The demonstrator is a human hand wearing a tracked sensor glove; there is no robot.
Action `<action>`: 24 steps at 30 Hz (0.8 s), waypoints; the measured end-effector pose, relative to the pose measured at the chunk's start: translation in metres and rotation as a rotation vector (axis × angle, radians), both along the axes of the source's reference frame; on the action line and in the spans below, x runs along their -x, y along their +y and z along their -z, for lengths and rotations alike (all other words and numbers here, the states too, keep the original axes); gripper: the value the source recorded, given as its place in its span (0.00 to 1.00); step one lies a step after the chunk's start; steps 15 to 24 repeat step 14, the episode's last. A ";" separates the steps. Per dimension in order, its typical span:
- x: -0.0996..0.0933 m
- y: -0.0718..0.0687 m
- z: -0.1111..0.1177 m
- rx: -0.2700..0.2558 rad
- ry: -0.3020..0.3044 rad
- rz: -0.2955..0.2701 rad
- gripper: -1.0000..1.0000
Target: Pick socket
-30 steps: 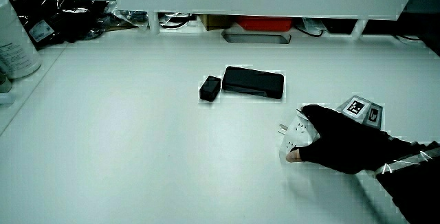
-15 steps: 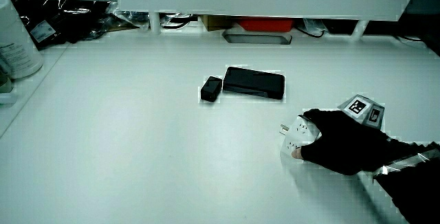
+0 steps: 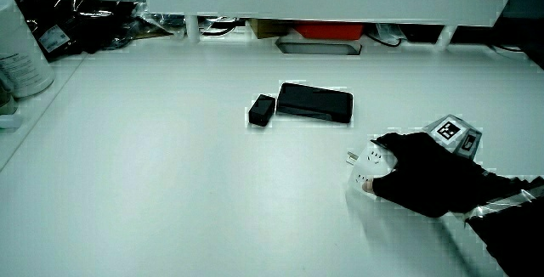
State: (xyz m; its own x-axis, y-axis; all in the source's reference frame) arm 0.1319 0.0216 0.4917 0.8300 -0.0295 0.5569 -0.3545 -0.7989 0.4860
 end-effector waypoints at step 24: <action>0.026 -0.020 0.052 -0.108 -0.062 0.069 1.00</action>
